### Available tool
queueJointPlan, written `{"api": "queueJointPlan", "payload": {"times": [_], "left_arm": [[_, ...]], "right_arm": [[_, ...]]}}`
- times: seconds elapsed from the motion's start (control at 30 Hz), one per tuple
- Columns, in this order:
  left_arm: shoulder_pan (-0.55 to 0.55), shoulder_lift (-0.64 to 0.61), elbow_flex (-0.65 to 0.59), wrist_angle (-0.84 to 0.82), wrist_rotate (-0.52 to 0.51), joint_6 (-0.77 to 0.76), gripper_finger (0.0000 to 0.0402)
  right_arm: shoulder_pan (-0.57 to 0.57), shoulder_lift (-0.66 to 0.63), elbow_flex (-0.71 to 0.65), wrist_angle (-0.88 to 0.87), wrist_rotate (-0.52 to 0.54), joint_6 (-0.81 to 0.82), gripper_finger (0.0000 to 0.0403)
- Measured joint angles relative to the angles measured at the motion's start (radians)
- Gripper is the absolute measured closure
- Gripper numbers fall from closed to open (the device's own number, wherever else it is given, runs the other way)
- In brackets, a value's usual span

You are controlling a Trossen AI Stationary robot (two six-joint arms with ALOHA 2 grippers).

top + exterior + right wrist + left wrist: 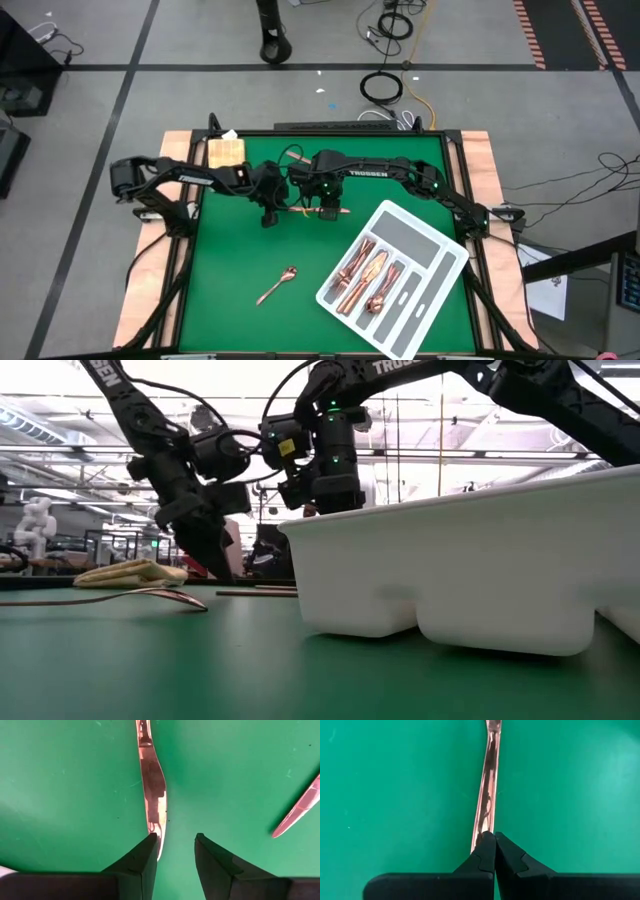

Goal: Sort silverware
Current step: Put the bronze knife into the silverware tray

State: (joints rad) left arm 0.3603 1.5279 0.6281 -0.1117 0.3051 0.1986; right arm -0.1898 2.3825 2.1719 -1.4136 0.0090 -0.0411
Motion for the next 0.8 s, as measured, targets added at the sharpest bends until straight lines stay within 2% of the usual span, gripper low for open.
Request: {"api": "queueJointPlan", "payload": {"times": [0.33, 0.43, 0.53, 0.8], "left_arm": [[-0.001, 0.067, 0.004, 0.044, 0.004, 0.002, 0.0401], [-0.001, 0.077, 0.004, 0.042, 0.006, 0.001, 0.0401], [-0.002, 0.080, 0.003, 0.039, 0.006, 0.002, 0.0401], [-0.001, 0.081, 0.002, 0.039, 0.001, 0.001, 0.0401]], "right_arm": [[0.000, 0.000, 0.000, -0.003, -0.011, -0.004, 0.0286], [0.000, 0.000, 0.001, -0.013, -0.025, -0.005, 0.0273], [0.000, -0.001, 0.001, -0.015, -0.064, -0.009, 0.0241], [0.000, -0.004, -0.058, 0.064, -0.064, -0.016, 0.0131]]}}
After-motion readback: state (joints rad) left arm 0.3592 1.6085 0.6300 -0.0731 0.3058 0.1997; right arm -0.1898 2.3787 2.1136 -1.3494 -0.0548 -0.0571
